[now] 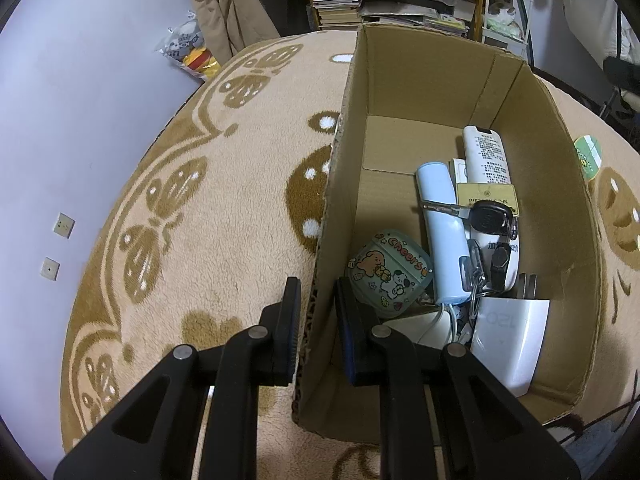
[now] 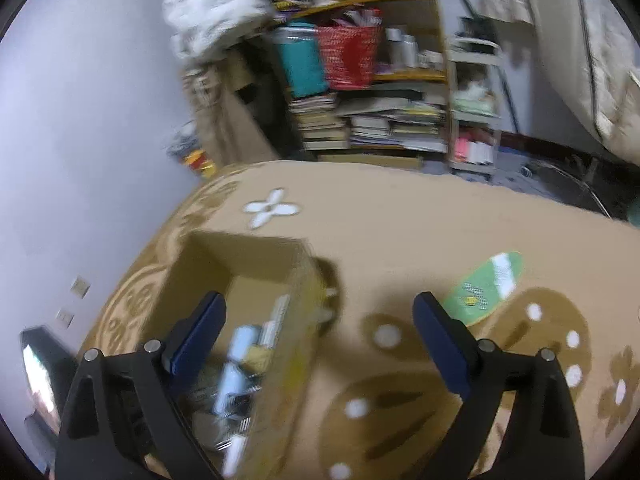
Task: Organize rigid objects
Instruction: 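Carry the car key into the box with the right tool and release, then move the right tool to the green Pochacco card and grasp it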
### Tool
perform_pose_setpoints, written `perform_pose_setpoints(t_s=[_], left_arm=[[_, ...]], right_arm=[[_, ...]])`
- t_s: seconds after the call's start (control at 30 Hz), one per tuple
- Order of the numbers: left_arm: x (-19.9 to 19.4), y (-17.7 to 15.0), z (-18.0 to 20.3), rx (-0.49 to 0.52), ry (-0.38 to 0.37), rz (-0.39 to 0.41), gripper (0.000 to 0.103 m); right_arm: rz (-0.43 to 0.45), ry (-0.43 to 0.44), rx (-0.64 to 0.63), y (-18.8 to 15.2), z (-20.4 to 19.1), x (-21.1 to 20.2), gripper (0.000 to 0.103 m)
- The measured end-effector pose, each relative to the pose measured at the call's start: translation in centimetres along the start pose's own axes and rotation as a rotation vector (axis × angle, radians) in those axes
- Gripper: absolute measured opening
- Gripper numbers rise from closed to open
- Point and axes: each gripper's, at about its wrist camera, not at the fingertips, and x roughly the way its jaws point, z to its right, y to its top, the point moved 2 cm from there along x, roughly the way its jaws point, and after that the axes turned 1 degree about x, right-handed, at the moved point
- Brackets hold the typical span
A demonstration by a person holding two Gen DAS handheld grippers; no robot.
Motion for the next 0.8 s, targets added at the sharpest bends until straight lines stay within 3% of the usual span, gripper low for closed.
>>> perform_pose_setpoints(t_s=[0.43,0.8], left_arm=[[0.0,0.0,-0.1,0.000,-0.008,0.002,0.018],[-0.1,-0.1,0.3,0.014,0.016,0.011,0.018]], right_arm=[[-0.071,-0.247,0.138,1.7,10.5,4.9,0.099],[-0.135,-0.300,0.206,0.6,14.1,9.2,0.099]])
